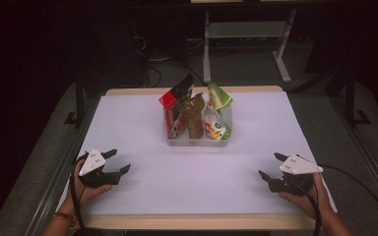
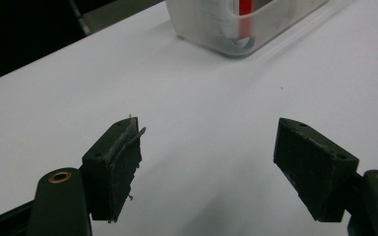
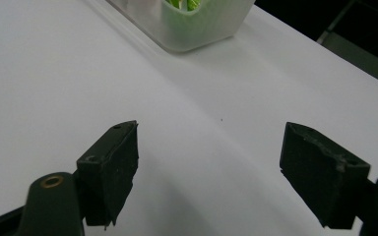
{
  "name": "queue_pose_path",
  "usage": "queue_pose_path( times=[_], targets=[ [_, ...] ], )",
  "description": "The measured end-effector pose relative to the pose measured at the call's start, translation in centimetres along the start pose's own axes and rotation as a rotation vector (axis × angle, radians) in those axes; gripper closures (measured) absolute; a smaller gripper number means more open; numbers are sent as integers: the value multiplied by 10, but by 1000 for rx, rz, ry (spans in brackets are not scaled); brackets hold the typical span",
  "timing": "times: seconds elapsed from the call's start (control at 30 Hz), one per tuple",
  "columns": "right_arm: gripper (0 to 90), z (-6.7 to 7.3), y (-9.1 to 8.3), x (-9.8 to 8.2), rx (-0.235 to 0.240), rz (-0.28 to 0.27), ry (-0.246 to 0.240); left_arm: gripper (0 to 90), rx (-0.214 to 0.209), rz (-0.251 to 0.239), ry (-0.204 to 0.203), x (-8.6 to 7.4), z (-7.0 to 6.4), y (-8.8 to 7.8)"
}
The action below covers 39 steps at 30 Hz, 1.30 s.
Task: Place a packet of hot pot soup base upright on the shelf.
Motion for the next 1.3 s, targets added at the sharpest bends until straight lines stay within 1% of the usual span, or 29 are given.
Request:
queue_pose_path(
  times=[0.07, 0.1, 0.13, 0.2, 0.27, 0.43, 0.53, 0.67, 0.77, 0.83, 0.9, 0.93, 0.97, 1.03, 1.13, 1.23, 1.3],
  targets=[
    [222, -2, -2, -3, -4, -4, 13, 255, 1, -10, -18, -4, 1, -6],
    [222, -4, -4, -4, -7, -11, 20, 254, 12, -18, -23, -6, 2, -8],
    [221, -5, -5, -6, -9, -15, 34, 254, 16, -24, -25, -8, 3, -12],
    [221, -8, -8, -9, -5, -28, 58, 254, 16, -42, -43, -11, 4, -17],
    [221, -11, -10, -12, -4, -42, 80, 253, 29, -62, -55, -14, 5, -21],
    [220, -17, -16, -19, -25, -62, 124, 251, 32, -82, -78, -23, 7, -29],
    [218, -19, -20, -24, -46, -69, 134, 252, 49, -91, -86, -27, 7, -33],
    [216, -20, -25, -32, -75, -72, 167, 253, 52, -104, -104, -32, 6, -37],
    [205, -20, -29, -39, -95, -75, 196, 252, 67, -121, -111, -31, 5, -41],
    [197, -19, -31, -42, -119, -64, 217, 252, 64, -128, -109, -31, 5, -42],
    [199, -19, -33, -42, -127, -63, 218, 252, 64, -132, -120, -31, 5, -43],
    [199, -18, -33, -42, -134, -65, 207, 252, 64, -136, -121, -31, 4, -43],
    [201, -18, -34, -41, -136, -72, 209, 252, 65, -137, -119, -31, 4, -44],
    [198, -18, -33, -40, -130, -75, 211, 252, 63, -141, -121, -30, 2, -45],
    [197, -17, -31, -39, -127, -70, 203, 252, 62, -134, -113, -30, 0, -45],
    [197, -15, -30, -38, -129, -68, 189, 252, 58, -132, -118, -30, 0, -43],
    [197, -15, -30, -38, -129, -70, 191, 252, 54, -133, -116, -30, 0, -42]
  ],
)
Point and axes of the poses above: each handheld gripper's, and its own axes: y roughly forward along the jaws, x roughly out of its top, z roughly to its left, the point moved 1 cm from there along y, roughly forward along the jaws, and after that the axes turned 10 degrees about -x, right-handed, at the moved point
